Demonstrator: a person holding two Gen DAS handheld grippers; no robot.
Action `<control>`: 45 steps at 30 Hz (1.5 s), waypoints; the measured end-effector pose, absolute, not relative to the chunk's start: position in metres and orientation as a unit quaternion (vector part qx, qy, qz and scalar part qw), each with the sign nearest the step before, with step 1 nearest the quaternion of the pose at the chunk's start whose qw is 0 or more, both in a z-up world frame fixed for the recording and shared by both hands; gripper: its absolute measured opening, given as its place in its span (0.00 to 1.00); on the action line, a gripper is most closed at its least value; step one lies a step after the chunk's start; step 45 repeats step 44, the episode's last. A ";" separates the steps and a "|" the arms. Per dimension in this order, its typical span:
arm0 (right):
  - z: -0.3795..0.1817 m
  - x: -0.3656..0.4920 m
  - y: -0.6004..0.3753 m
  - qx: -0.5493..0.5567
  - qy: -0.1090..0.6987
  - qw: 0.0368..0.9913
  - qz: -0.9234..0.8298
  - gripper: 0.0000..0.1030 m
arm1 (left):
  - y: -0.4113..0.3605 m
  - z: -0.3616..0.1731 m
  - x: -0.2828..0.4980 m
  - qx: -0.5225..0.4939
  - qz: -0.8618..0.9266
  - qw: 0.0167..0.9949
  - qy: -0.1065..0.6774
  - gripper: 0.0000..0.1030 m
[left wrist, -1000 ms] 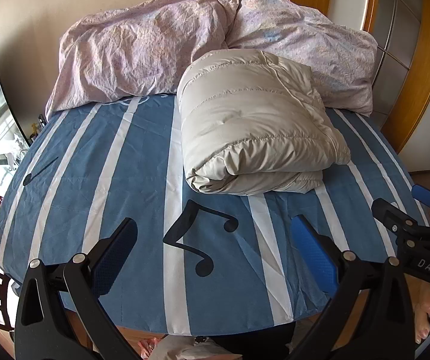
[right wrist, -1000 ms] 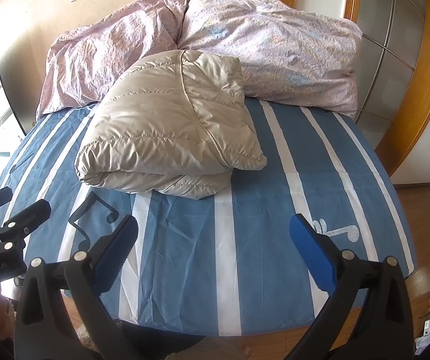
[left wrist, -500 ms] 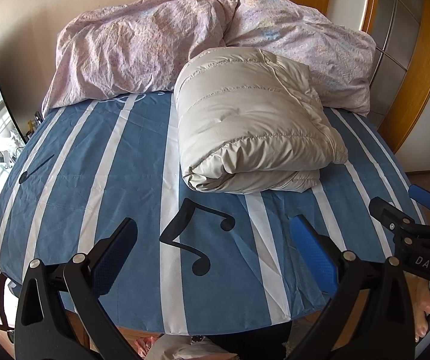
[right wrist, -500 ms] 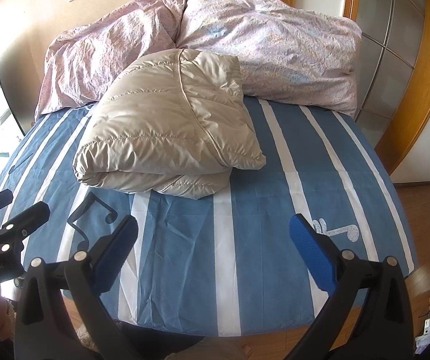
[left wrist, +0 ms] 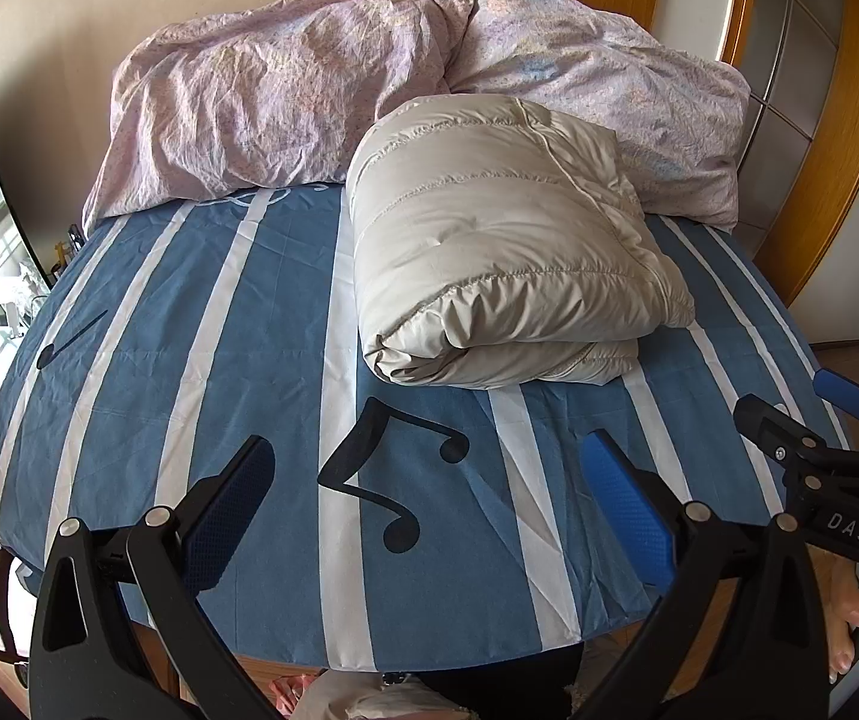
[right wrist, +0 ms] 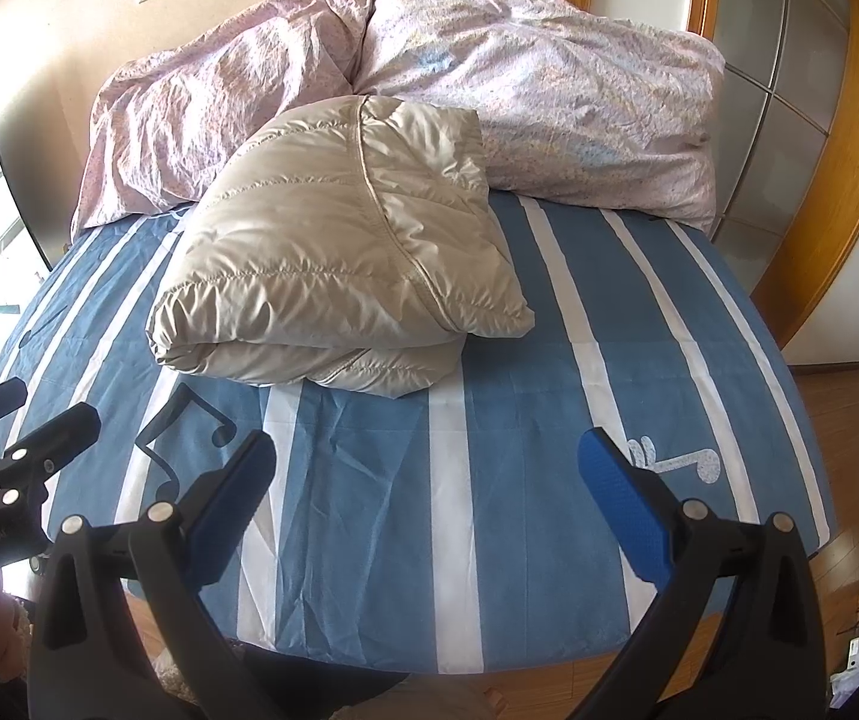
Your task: Fold large clothes
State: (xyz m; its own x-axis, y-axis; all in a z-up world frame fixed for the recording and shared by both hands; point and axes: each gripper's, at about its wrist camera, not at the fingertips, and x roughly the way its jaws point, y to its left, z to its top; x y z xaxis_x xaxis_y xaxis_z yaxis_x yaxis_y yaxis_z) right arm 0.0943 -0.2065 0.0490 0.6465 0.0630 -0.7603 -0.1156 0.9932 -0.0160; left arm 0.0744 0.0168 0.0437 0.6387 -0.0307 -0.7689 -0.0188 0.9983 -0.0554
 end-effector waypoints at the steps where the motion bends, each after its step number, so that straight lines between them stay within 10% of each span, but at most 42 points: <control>1: 0.049 0.094 -0.207 -0.031 0.418 0.907 0.050 0.98 | 0.017 0.044 0.074 -0.029 -0.003 0.905 0.425 0.99; 45: 0.045 0.096 -0.205 -0.032 0.419 0.906 0.052 0.98 | 0.016 0.042 0.075 -0.029 -0.004 0.904 0.426 0.99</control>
